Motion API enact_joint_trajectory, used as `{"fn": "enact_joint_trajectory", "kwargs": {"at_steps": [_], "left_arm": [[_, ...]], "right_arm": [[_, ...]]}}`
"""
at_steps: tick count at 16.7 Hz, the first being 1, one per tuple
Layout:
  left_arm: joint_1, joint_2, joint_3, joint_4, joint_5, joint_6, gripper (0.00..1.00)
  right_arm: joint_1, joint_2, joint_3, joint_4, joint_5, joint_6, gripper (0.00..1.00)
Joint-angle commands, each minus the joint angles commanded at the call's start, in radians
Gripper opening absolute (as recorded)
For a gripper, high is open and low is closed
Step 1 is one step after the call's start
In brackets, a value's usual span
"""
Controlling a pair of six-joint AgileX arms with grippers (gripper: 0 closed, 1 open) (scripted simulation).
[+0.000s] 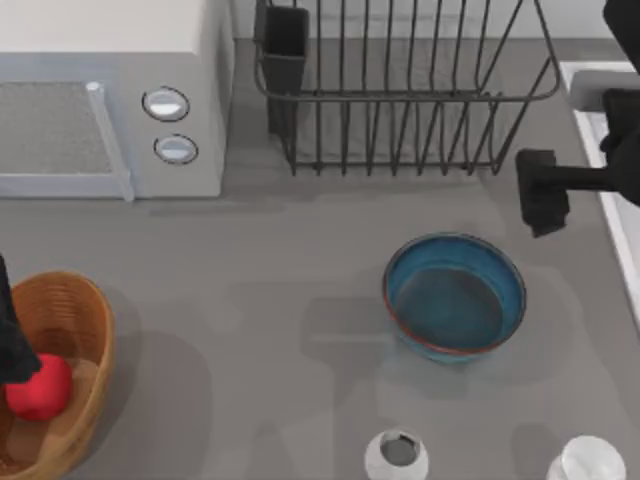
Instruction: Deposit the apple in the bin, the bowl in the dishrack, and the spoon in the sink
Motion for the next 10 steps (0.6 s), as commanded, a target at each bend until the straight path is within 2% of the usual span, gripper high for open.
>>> {"fn": "enact_joint_trajectory", "kwargs": {"at_steps": [5, 10], "left_arm": [[0.0, 0.0, 0.0, 0.0, 0.0, 0.0, 1.0], [0.0, 0.0, 0.0, 0.0, 0.0, 0.0, 1.0]], "right_arm": [[0.052, 0.253, 0.22, -0.162, 0.009, 0.054, 1.0], [0.061, 0.293, 0.258, -0.189, 0.011, 0.063, 1.0]]}}
